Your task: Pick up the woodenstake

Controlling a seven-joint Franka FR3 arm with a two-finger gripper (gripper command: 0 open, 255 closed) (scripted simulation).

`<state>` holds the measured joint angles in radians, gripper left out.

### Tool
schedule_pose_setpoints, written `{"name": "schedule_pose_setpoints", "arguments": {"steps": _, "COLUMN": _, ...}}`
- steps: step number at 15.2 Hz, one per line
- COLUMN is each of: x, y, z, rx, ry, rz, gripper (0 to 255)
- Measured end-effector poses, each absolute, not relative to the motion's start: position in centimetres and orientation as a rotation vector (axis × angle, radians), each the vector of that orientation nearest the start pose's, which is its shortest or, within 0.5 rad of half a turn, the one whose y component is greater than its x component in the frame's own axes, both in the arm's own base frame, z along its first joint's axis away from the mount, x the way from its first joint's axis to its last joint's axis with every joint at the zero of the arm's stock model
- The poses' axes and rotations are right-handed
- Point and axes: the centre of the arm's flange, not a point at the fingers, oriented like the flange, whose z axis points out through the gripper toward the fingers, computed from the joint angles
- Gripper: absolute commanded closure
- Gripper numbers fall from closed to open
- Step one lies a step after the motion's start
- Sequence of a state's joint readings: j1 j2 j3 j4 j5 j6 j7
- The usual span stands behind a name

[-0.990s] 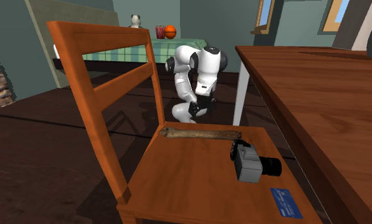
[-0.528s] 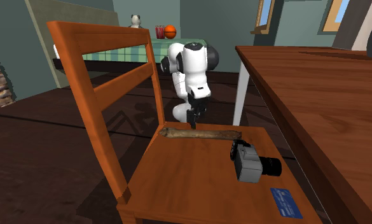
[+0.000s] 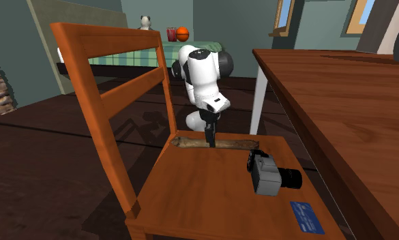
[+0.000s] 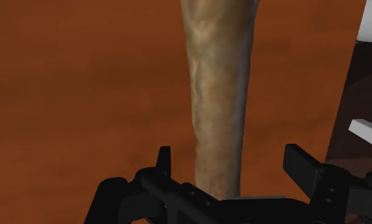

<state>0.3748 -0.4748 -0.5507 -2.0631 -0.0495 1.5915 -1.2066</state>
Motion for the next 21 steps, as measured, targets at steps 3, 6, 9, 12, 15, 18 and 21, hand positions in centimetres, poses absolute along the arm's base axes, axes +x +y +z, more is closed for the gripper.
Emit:
{"name": "schedule_pose_setpoints", "arguments": {"steps": 3, "x": 40.7, "y": -12.0, "z": 56.9, "rx": -2.521, "ry": -1.536, "rz": -0.109, "gripper": 0}}
{"name": "schedule_pose_setpoints", "arguments": {"steps": 6, "x": 40.9, "y": -12.0, "z": 56.3, "rx": -2.521, "ry": -1.537, "rz": -0.109, "gripper": 255}}
{"name": "schedule_pose_setpoints", "arguments": {"steps": 9, "x": 40.9, "y": -12.0, "z": 56.3, "rx": -2.521, "ry": -1.537, "rz": -0.109, "gripper": 255}}
{"name": "schedule_pose_setpoints", "arguments": {"steps": 12, "x": 40.9, "y": -12.0, "z": 56.3, "rx": -2.521, "ry": -1.537, "rz": -0.11, "gripper": 255}}
{"name": "schedule_pose_setpoints", "arguments": {"steps": 15, "x": 40.9, "y": -12.0, "z": 56.3, "rx": -2.521, "ry": -1.537, "rz": -0.11, "gripper": 255}}
{"name": "schedule_pose_setpoints", "arguments": {"steps": 18, "x": 40.9, "y": -12.0, "z": 57.3, "rx": -2.521, "ry": -1.537, "rz": -0.109, "gripper": 255}}
{"name": "schedule_pose_setpoints", "arguments": {"steps": 21, "x": 40.9, "y": -12.0, "z": 58.9, "rx": -2.521, "ry": -1.537, "rz": -0.109, "gripper": 255}}
